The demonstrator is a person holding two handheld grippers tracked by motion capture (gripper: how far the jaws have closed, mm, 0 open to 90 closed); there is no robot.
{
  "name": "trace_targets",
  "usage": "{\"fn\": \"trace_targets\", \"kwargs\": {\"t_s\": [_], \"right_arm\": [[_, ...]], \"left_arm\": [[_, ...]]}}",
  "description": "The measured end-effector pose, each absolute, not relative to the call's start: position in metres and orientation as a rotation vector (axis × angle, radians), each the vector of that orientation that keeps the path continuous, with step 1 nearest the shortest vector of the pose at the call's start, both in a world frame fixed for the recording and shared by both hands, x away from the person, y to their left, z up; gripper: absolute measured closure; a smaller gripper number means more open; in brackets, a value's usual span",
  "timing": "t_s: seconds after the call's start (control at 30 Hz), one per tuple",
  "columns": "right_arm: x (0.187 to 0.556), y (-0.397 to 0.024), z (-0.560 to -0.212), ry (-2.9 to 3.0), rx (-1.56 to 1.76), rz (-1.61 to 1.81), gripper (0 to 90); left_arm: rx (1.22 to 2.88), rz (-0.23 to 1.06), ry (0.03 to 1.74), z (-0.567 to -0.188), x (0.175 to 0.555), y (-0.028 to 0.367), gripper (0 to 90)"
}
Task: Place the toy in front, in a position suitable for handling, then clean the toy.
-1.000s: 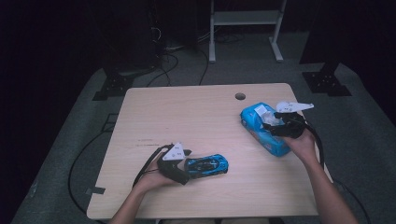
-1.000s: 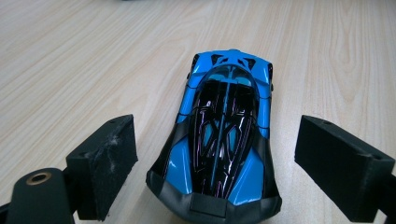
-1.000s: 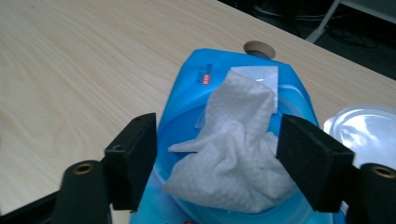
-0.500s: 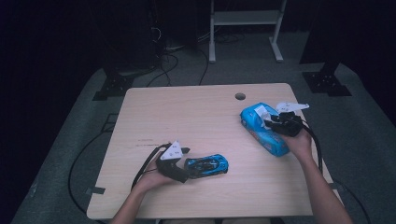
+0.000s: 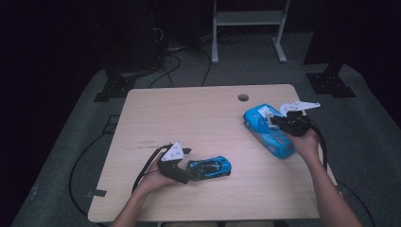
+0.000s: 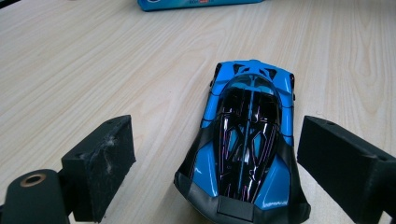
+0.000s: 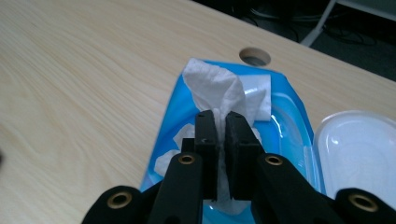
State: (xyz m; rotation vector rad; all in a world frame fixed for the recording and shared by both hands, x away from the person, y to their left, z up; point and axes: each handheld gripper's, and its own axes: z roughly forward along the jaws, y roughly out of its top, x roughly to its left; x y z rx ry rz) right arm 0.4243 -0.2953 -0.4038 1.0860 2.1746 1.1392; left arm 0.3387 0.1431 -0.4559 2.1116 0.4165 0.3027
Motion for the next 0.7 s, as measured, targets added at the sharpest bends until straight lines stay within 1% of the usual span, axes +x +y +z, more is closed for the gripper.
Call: {"fn": "trace_targets", "kwargs": {"t_s": [0.17, 0.37, 0.47, 0.7], "right_arm": [[0.411, -0.296, -0.385, 2.151, 1.041, 1.225, 84.6], [0.389, -0.286, -0.356, 2.155, 0.945, 1.315, 84.6], [0.377, -0.275, -0.351, 2.197, 0.899, 1.335, 84.6], [0.351, -0.253, -0.352, 2.271, 0.805, 1.404, 84.6]], "left_arm": [[2.116, 0.302, 0.410, -0.456, 0.339, 0.142, 10.5], [2.107, 0.309, 0.413, -0.455, 0.338, 0.142, 10.1], [2.112, 0.308, 0.411, -0.455, 0.338, 0.143, 9.6], [2.122, 0.312, 0.414, -0.457, 0.337, 0.143, 9.5]]}}
